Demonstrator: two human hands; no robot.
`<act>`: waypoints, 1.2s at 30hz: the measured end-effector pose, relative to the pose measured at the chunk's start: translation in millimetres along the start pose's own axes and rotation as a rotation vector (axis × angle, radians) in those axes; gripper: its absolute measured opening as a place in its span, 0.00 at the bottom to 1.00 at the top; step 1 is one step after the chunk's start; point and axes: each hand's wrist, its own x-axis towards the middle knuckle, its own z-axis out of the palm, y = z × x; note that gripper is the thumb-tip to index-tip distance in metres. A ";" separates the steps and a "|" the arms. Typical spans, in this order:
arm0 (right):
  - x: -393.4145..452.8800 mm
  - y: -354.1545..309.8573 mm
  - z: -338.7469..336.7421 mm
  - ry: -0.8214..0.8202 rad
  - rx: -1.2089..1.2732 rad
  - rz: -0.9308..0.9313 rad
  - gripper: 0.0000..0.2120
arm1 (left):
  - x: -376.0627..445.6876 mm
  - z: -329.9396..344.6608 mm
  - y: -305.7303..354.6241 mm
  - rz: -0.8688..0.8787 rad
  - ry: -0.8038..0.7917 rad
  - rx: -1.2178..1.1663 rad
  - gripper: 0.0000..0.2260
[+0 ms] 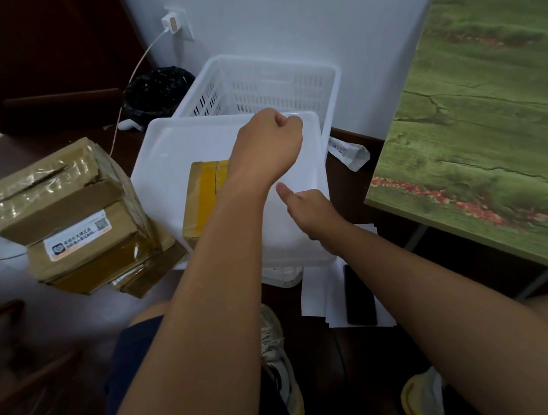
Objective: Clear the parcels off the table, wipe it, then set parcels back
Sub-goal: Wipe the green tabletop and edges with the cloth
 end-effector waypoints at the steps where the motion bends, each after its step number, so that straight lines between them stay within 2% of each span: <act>1: 2.0 0.3 1.3 0.005 0.009 0.009 0.27 | -0.3 0.5 0.2 -0.001 -0.006 0.009 0.12; 8: 11.6 7.7 10.5 0.060 0.026 0.020 0.28 | -0.6 0.1 0.6 -0.015 -0.021 0.043 0.12; 21: 19.6 15.4 21.6 0.040 0.175 0.091 0.28 | 0.4 -2.6 1.5 0.001 -0.034 -0.012 0.10; 30: 20.6 19.7 21.7 0.006 0.180 0.031 0.19 | 3.1 -3.9 0.9 0.013 -0.038 0.010 0.07; 36: 16.9 12.4 18.0 0.076 0.109 -0.034 0.26 | -0.2 -3.4 2.1 0.004 -0.054 0.021 0.11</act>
